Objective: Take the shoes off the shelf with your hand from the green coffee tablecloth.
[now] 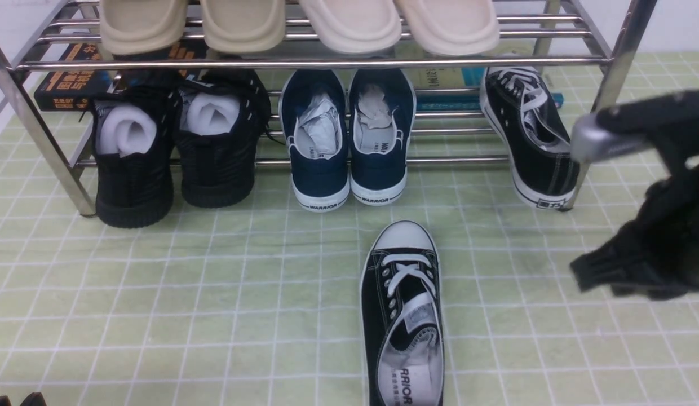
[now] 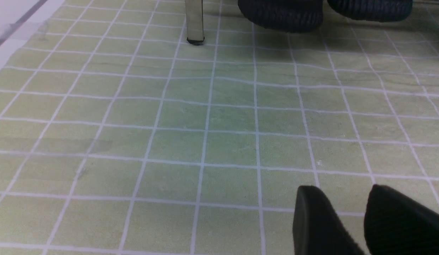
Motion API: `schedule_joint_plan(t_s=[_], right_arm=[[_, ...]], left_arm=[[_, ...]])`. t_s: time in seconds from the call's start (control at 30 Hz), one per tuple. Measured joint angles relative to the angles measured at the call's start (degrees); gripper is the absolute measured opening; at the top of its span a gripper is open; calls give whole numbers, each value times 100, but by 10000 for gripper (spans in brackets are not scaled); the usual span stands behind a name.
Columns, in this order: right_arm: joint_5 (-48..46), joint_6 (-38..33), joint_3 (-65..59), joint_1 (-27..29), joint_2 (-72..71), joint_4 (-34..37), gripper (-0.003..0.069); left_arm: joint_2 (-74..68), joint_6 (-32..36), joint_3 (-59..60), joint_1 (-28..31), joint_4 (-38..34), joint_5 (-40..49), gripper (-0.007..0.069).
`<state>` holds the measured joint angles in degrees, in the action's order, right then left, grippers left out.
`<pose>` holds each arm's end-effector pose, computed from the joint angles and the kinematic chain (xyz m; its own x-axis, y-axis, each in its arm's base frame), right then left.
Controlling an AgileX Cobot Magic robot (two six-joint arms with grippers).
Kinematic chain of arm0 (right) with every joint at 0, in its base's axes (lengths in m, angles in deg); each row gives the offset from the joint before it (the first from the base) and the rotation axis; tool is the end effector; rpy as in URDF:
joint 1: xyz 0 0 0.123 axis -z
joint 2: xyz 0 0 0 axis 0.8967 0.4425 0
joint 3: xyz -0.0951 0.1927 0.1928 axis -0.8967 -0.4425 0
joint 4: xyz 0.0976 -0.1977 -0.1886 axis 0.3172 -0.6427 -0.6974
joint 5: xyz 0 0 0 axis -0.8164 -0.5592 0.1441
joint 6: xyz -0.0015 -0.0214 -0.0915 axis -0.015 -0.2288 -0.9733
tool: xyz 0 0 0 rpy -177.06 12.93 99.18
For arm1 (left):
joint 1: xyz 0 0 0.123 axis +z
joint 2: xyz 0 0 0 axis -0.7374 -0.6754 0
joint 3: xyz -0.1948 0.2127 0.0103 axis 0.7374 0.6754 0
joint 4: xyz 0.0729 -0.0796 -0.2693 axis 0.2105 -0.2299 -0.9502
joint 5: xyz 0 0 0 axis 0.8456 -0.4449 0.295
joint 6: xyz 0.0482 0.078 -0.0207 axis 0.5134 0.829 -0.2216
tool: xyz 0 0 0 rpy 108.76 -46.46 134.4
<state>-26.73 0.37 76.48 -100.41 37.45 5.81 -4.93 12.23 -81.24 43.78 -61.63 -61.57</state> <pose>0.2245 0.1568 0.3131 -0.9026 -0.1686 -0.3960 -0.2196 0.9717 0.0867 0.0909 -0.0003 0.1726 -0.2807 -0.0384 -0.9590 -0.0078 0.9993 -0.0377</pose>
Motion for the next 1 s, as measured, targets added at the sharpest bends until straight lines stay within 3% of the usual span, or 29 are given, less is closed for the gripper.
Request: schedule_joint_plan(t_s=[0.2,0.5,0.6,0.8,1.0], right_arm=[[253,15,193,0,230,-20,18],[177,-225,1522,40,1171,-456,257],[158,-236,1879,309,1559,-557,339],[305,-236,2292,928,2134,-639,368],[1212,-236,2392,1210,2724,-987,370]], left_arm=[[0,0,0,0,0,0,242],[0,0,0,0,0,0,242],[0,0,0,0,0,0,242],[0,0,0,0,0,0,242],[0,0,0,0,0,0,242]])
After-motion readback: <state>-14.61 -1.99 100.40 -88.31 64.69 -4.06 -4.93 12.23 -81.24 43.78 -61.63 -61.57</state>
